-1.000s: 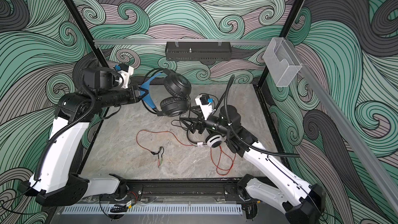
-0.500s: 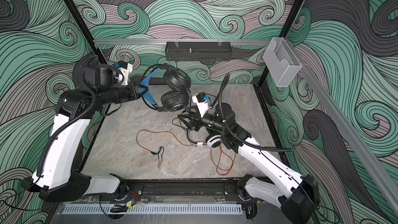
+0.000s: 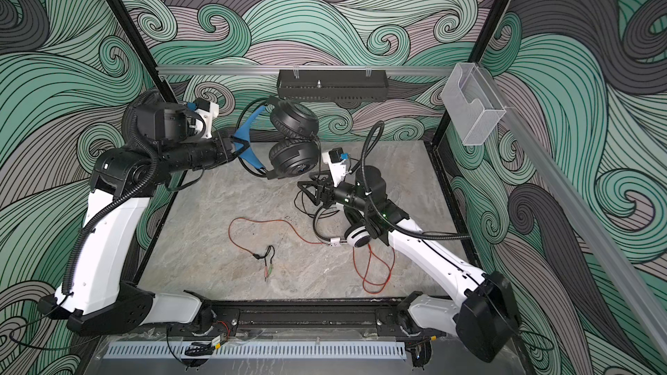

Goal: Wrap the headphones

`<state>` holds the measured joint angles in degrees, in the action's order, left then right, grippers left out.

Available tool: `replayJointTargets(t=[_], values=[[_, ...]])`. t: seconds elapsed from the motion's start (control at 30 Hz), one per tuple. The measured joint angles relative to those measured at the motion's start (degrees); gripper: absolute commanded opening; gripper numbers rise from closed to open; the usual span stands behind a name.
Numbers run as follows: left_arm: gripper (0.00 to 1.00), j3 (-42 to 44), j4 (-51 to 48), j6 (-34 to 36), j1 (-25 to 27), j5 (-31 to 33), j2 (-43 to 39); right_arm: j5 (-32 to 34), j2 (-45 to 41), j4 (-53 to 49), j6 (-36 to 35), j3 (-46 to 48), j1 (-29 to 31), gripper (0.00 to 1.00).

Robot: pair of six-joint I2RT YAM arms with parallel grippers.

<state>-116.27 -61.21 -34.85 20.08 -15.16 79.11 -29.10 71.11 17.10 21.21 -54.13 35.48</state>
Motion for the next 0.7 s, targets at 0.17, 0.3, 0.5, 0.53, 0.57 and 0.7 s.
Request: replayJointTargets(t=[0.17,0.3,0.5,0.53,0.57,0.7], values=[[0.0,-0.2,0.0,-1.4,-1.2,-0.9,0.5,-0.5,1.0,1.8,0.7,0.2,0.0,0.47],[0.0,-0.2,0.2,-2.3,-2.8,-1.4,0.7,-1.1,1.6,3.2,1.2,1.1,0.0,0.23],[0.0,-0.2,0.4,-2.5,-4.0,-1.4,0.7,-1.7,1.2,2.0,0.4,1.3,-0.8,0.02],[0.0,-0.2,0.4,-2.5,-4.3,-1.3,0.6,-1.6,0.6,1.0,-0.3,1.3,-1.1,0.0],[0.0,0.0,0.5,-2.5,-4.6,-1.1,0.5,-1.3,-0.2,-0.5,-1.0,1.2,-1.4,0.0],[0.0,3.5,1.2,-2.4,-6.3,1.6,-2.0,2.9,-4.4,-13.0,-7.6,-1.9,-2.0,0.0]])
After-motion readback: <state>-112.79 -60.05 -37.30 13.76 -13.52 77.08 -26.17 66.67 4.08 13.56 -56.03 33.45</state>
